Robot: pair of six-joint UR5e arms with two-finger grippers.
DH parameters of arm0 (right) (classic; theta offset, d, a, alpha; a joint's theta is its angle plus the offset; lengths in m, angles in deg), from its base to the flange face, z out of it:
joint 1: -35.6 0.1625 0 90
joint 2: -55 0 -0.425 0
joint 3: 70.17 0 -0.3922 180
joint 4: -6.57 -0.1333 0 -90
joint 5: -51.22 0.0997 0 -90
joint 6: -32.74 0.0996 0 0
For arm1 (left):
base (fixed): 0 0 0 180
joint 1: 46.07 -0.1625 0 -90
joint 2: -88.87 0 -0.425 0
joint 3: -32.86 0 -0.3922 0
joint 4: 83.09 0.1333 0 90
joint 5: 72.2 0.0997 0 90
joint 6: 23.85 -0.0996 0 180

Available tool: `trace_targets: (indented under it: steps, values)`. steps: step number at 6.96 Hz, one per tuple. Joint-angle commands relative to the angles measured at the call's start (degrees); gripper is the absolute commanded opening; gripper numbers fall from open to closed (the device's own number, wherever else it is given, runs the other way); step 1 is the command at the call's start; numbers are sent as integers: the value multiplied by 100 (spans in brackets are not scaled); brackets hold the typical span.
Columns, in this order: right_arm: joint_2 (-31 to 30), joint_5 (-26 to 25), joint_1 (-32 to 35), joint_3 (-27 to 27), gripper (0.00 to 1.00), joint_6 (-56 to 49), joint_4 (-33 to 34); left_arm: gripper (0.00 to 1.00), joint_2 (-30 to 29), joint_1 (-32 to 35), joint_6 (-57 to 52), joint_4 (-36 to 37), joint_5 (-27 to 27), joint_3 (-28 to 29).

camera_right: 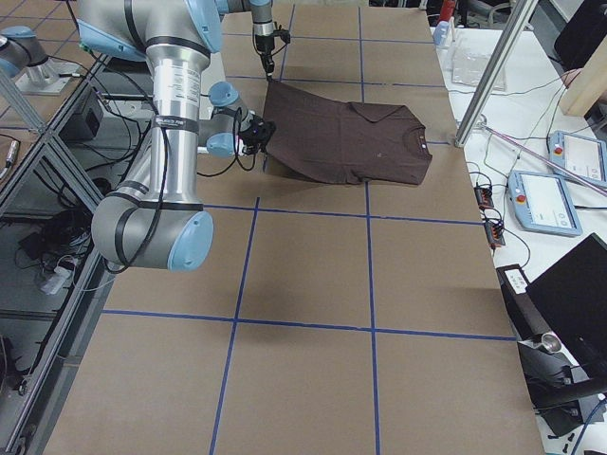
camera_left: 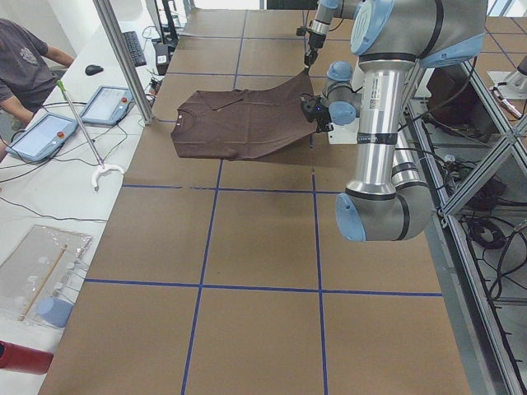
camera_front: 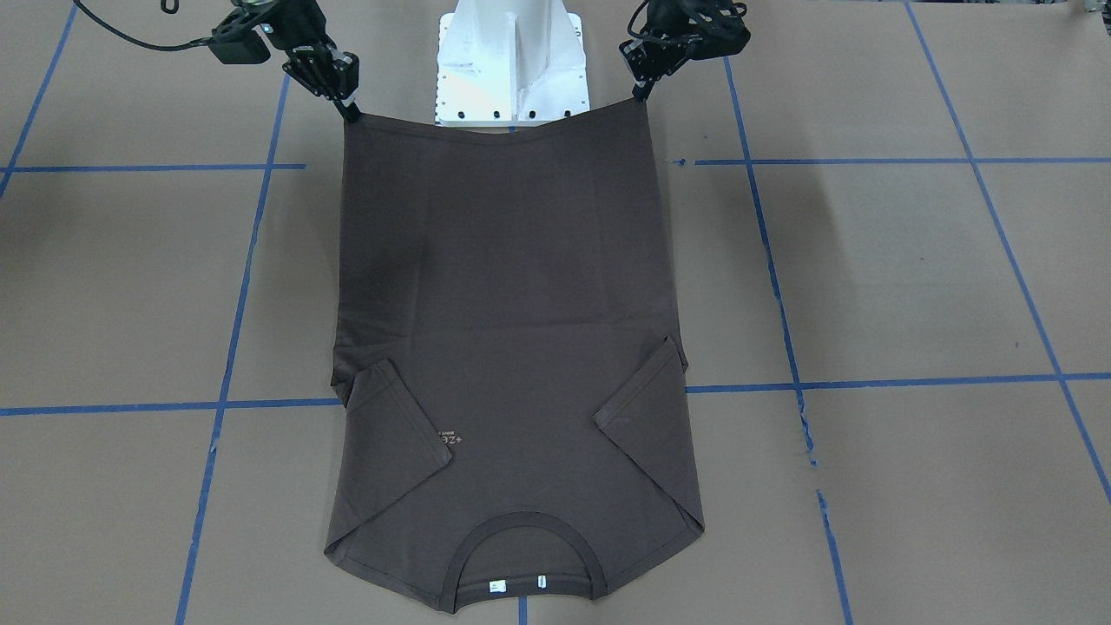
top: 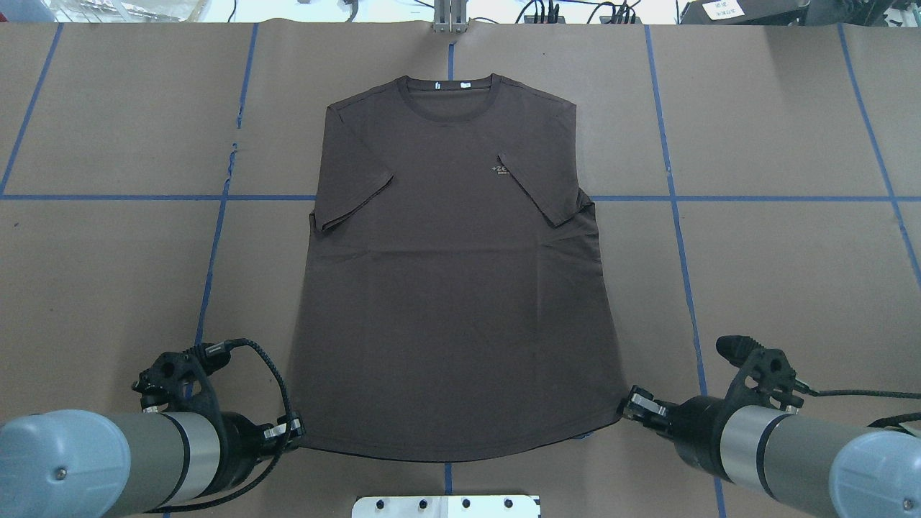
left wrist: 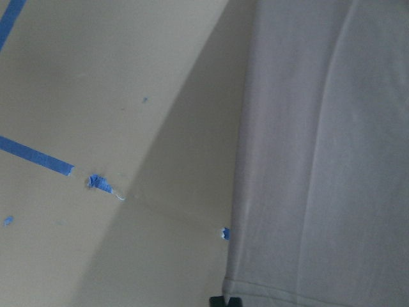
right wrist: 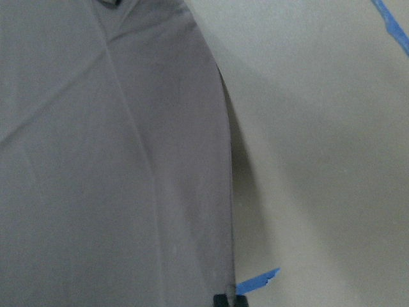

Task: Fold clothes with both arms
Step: 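Lift the hem with both grippers and fold it toward the collar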

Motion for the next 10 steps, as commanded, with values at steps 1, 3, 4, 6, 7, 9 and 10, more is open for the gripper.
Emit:
trace_targets:
  steps: [1, 3, 4, 6, 7, 9, 10]
  values:
    - [1102, 928, 1359, -697, 0, -676, 425, 0, -705, 986, -963, 62, -35, 810]
    - [2773, 1445, 2358, -1699, 0, -1546, 1977, 0, -1699, 2094, -1808, -104, -44, 2401]
    - [3138, 1445, 2735, -2313, 0, -2013, 2106, 0, -1911, 2691, -2343, -540, -114, 3086]
    - [3814, 1454, 3351, -3743, 0, -2718, 2089, 0, -2568, 3336, -2760, -1394, -115, 4597]
    - [4323, 1454, 3537, -4657, 0, -2999, 2011, 0, -2868, 3469, -2866, -1789, -97, 5266]
    - [4837, 1454, 3653, -5979, 0, -3028, 890, 0, -3300, 3558, -2972, -2257, -80, 6017]
    - [4925, 1454, 3670, -6115, 0, -3028, 798, 0, -3633, 3558, -2972, -2519, -62, 6603]
